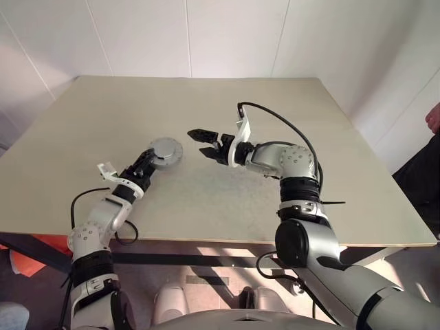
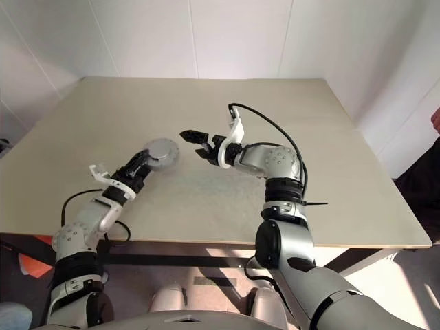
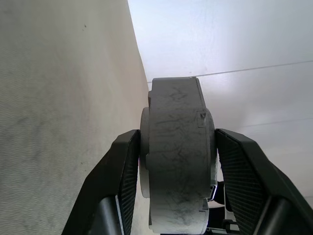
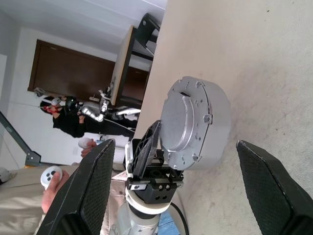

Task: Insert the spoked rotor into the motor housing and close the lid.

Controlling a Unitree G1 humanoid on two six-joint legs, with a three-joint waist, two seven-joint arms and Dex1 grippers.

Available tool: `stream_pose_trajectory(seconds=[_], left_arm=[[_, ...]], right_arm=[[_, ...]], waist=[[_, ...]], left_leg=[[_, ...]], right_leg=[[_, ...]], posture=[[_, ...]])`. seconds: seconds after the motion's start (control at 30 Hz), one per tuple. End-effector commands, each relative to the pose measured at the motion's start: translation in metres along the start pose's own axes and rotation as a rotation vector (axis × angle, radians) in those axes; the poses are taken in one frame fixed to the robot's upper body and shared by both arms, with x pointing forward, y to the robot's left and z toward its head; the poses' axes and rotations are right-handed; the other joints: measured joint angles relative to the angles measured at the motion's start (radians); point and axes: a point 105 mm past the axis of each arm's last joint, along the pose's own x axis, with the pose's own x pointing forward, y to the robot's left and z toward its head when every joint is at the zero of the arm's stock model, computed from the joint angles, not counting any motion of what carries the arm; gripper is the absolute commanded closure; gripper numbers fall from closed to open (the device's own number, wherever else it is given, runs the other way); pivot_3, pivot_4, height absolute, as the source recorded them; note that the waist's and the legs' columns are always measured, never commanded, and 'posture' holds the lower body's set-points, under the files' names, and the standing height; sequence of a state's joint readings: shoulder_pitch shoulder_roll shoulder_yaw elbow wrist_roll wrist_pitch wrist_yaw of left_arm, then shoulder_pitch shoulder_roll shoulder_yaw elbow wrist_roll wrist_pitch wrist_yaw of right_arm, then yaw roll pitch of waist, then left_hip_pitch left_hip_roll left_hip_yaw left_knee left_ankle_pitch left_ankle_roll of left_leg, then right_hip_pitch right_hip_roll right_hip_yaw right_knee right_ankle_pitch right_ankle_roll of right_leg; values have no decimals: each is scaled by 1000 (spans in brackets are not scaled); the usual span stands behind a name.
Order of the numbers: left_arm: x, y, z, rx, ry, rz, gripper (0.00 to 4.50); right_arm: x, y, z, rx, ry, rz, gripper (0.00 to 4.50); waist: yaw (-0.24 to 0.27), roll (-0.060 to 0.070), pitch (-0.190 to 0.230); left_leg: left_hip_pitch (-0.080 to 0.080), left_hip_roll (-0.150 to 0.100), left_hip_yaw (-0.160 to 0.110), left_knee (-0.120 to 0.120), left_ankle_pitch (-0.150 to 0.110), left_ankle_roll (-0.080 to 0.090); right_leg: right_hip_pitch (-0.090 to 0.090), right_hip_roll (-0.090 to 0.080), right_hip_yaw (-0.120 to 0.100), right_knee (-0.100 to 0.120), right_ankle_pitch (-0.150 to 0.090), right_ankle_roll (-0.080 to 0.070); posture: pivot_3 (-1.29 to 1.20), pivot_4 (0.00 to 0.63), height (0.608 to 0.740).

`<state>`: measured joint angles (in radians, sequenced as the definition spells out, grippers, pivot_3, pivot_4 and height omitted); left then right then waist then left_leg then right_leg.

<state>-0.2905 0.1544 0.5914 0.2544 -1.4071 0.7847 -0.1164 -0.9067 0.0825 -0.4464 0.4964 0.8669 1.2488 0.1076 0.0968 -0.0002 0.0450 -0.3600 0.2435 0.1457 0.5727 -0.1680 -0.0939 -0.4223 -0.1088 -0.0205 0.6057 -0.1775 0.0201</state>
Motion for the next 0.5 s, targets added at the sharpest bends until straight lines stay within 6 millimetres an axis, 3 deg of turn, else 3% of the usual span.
stream_pose_trajectory(seconds=[0.03,0.2,0.43,0.5], left_arm=[[-7,-15,31,53,-122,-49,2360],[-28,2,70,112,-291,65,2360],[-42,21,93,157,-391,210,2360],[-44,23,96,202,-395,237,1653]], right_arm=[[-1,12,6,-38,-22,38,57],[1,12,5,-43,-10,31,57],[4,13,4,-50,0,35,57],[6,13,2,-51,6,36,0]], waist=[[0,0,0],[-1,-1,0],[1,-4,-1],[0,-5,-2]], left_leg=[[0,0,0,0,0,0],[0,0,0,0,0,0],[0,0,0,0,0,0],[1,0,0,0,0,0]], right_leg=[[0,0,0,0,0,0],[0,0,0,0,0,0],[0,0,0,0,-1,1],[0,0,0,0,-1,1]], posture=[[0,0,740],[0,0,740],[0,0,740],[0,0,740]])
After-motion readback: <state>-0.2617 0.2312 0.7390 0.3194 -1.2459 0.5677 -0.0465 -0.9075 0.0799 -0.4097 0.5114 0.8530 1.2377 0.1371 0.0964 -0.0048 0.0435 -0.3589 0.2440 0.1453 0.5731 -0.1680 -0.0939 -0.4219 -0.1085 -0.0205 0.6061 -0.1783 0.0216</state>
